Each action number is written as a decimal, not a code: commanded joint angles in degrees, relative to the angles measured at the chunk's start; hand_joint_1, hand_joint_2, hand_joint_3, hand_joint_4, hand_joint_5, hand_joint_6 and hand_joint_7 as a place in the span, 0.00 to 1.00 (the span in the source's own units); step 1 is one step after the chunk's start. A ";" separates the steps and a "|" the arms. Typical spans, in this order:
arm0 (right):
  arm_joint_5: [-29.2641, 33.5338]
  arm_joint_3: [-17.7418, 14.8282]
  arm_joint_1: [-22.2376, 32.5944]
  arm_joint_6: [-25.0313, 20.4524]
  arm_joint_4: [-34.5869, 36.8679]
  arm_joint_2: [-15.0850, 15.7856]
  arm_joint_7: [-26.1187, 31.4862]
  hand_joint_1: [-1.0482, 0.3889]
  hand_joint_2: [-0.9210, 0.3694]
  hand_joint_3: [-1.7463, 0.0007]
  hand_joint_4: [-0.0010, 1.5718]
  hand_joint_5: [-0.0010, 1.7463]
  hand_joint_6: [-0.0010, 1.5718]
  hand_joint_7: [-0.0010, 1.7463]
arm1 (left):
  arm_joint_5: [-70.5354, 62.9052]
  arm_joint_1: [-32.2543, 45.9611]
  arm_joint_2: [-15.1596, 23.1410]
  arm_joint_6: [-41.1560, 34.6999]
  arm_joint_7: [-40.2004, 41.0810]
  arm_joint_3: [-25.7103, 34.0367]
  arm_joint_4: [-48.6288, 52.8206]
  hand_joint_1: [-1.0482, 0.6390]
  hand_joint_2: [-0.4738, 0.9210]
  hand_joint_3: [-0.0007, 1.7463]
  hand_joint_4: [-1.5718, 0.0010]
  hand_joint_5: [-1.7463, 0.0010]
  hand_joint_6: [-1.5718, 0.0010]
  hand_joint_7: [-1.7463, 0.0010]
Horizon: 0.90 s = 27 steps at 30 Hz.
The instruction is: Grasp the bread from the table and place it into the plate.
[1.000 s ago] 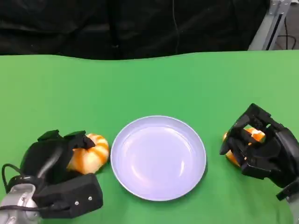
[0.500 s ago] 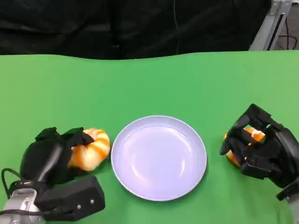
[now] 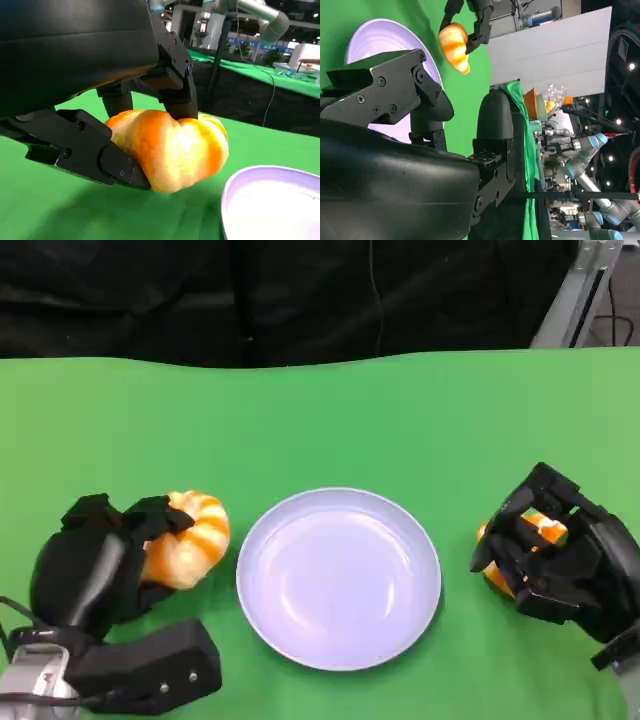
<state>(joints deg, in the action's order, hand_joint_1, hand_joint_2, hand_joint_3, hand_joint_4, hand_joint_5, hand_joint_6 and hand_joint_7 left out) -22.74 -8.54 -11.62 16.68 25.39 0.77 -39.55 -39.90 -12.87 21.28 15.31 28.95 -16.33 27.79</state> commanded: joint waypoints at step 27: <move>-0.46 -0.21 -0.41 0.42 -0.30 0.31 0.57 0.84 0.19 0.35 0.27 1.00 0.21 0.94 | -1.99 1.96 -0.33 3.86 -1.62 0.30 -13.37 0.54 1.00 0.13 0.72 0.14 0.63 0.32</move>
<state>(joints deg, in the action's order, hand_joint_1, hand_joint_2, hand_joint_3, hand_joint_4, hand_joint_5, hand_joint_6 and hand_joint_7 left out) -22.72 -8.39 -11.63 16.71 25.48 0.66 -39.08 -42.50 -9.82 20.95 18.52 28.66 -15.90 14.01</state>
